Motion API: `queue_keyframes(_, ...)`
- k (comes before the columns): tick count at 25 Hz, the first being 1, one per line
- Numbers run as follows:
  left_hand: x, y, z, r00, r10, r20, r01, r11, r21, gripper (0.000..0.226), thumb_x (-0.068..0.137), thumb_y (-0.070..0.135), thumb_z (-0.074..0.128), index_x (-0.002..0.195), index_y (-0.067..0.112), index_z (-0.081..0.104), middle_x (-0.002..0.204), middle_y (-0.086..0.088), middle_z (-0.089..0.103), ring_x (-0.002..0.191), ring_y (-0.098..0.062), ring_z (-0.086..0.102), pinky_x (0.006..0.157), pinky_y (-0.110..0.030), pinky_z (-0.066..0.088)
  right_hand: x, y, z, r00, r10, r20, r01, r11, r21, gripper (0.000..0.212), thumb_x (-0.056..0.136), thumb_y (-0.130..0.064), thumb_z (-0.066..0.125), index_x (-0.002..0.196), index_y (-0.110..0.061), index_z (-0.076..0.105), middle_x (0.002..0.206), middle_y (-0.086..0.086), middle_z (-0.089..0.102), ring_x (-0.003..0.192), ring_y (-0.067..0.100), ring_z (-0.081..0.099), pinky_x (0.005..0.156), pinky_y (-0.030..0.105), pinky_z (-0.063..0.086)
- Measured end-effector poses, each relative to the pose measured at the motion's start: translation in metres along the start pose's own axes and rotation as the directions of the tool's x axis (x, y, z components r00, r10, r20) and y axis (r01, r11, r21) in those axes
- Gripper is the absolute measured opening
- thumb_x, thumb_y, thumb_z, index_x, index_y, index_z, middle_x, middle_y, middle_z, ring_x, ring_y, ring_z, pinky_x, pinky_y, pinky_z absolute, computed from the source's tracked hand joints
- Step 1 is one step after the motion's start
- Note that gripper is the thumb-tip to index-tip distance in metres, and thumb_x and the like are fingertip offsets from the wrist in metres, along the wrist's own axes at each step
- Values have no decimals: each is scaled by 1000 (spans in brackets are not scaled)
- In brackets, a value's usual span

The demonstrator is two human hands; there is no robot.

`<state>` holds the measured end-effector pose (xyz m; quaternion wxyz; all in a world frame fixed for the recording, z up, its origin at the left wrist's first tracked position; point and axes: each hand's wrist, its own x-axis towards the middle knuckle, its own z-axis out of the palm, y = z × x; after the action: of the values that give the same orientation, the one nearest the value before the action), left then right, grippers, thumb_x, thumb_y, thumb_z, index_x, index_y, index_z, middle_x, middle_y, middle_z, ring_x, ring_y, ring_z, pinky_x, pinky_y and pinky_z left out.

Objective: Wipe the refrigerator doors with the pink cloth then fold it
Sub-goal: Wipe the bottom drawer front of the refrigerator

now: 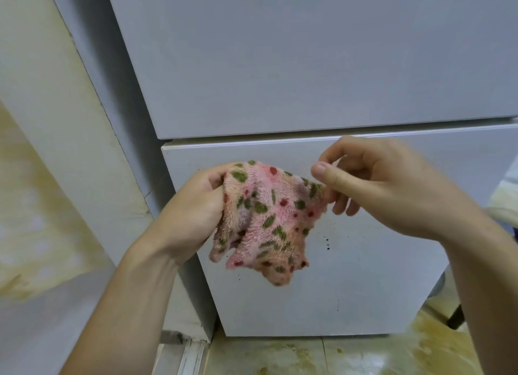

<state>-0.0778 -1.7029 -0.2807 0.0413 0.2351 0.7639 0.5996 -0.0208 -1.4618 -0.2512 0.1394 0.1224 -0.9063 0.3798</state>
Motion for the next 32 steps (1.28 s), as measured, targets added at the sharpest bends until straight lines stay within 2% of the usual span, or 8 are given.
queue_keyframes(4,-4,6,-8,994,111,12,-111,979,172,48,98,-5,59,72,29,79,80,11,74,78,-6,69,74,-21,53,8,10,16,996,-40,81,49,992,-119,56,74,-77,61,117,-42,65,101,-19,69,101,-1,65,85,33,59)
queue_keyframes(8,-10,12,-11,987,113,117,-132,976,171,36,97,-5,62,90,24,83,91,1,80,87,-13,77,72,-22,59,12,13,33,968,-83,235,92,995,-26,56,69,-79,64,116,-47,66,130,-29,56,121,-7,54,101,27,50)
queue_keyframes(12,-11,5,-22,982,1,190,-20,995,97,27,98,15,57,100,28,82,105,-1,80,103,-18,75,86,-27,58,14,18,39,961,-100,259,35,969,245,30,80,-54,77,88,-26,69,91,-12,75,89,8,71,79,33,56)
queue_keyframes(18,-7,-5,-20,976,-135,171,185,927,-327,47,96,31,44,76,14,83,88,-3,78,84,-15,72,87,-32,56,16,20,34,970,-43,239,-72,888,453,25,84,-40,75,92,-16,78,83,7,77,79,25,74,77,35,57)
queue_keyframes(22,-7,-10,-25,974,-117,192,123,992,-19,35,88,36,80,112,11,78,104,-2,79,96,-19,74,88,-29,57,19,21,34,971,35,237,-144,876,460,18,87,-31,78,90,-14,79,82,9,77,70,26,72,61,26,55)
queue_keyframes(26,-3,-15,-23,996,-83,-13,84,995,57,32,84,27,75,113,14,76,104,-4,81,99,-16,77,93,-33,57,16,11,34,956,99,277,-221,862,457,14,90,-27,76,80,-18,73,85,18,73,71,34,70,55,31,53)
queue_keyframes(29,1,-23,-37,964,36,-262,-34,999,13,18,100,28,67,108,13,73,95,-7,80,86,-18,74,85,-39,55,12,-4,34,981,164,103,-190,717,670,17,89,-19,73,73,-21,67,71,2,64,62,20,63,56,29,44)
queue_keyframes(32,-6,-29,-46,994,103,38,-97,986,-138,61,94,64,62,128,15,67,129,-11,73,124,-26,68,106,-39,52,2,-25,60,959,185,-215,7,743,669,21,91,-26,73,74,-17,66,68,-5,64,60,10,59,54,20,46)
